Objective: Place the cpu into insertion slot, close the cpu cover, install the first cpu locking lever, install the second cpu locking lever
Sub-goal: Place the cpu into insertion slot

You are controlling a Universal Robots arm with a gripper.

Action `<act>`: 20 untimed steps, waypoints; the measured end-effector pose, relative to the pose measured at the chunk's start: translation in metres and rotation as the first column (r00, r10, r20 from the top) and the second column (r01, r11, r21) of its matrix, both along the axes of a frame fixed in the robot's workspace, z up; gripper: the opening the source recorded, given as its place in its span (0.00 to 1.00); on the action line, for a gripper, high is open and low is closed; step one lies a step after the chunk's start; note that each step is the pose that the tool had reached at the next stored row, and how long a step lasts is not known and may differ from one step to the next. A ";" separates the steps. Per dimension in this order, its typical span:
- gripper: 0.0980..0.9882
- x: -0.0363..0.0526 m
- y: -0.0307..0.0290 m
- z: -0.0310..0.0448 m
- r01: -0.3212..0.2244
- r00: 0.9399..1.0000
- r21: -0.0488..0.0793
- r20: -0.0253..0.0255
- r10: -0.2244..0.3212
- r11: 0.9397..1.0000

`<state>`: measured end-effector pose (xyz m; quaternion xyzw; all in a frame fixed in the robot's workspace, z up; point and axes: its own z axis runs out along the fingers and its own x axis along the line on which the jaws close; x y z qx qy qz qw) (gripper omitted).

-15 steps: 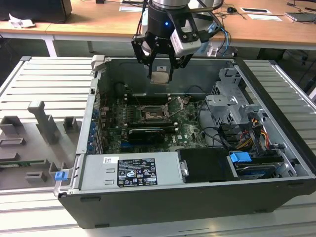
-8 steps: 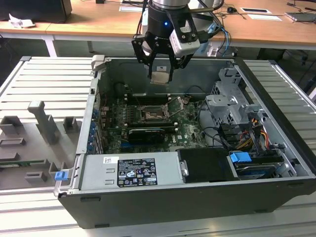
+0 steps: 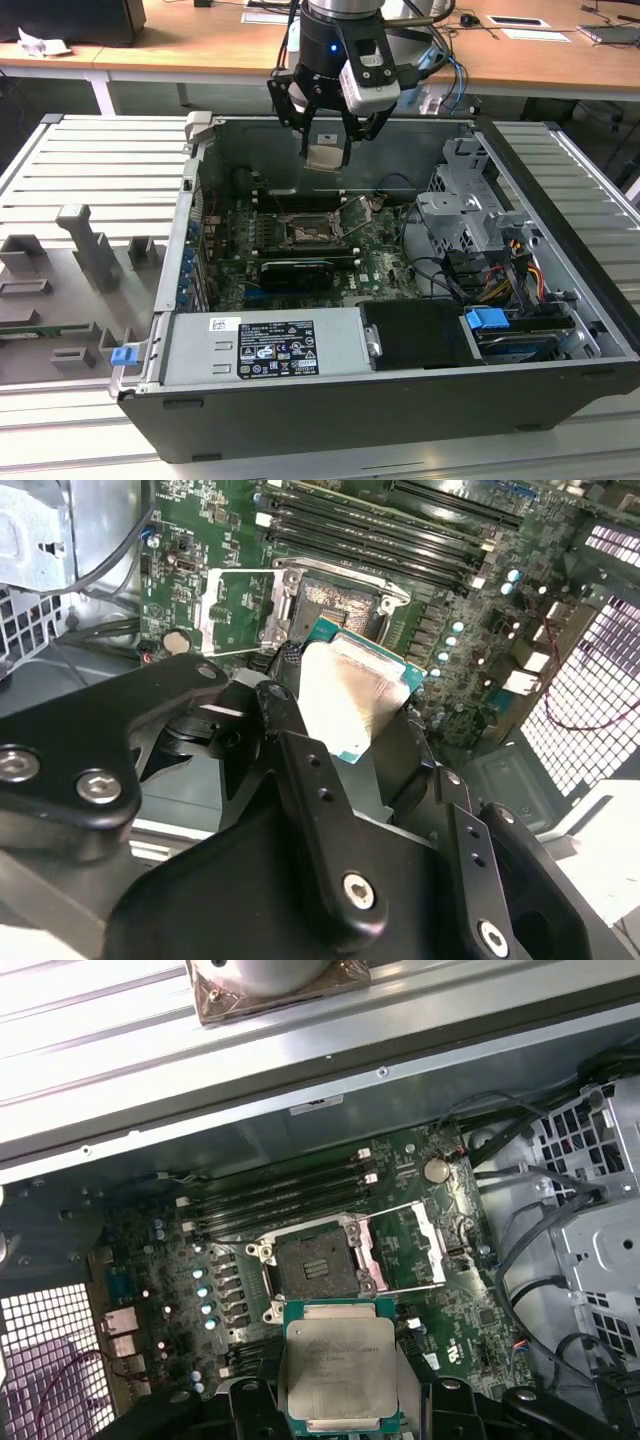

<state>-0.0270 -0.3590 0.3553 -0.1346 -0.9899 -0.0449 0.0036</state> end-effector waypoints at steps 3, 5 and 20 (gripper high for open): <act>0.48 0.0000 0.0000 -0.0001 0.020 1.000 0.000 0.000 -0.020 1.000; 0.48 0.0000 0.0000 -0.0001 0.040 0.999 0.000 0.000 -0.040 0.999; 0.48 0.0000 0.0000 -0.0007 0.174 0.985 0.000 0.000 -0.174 0.985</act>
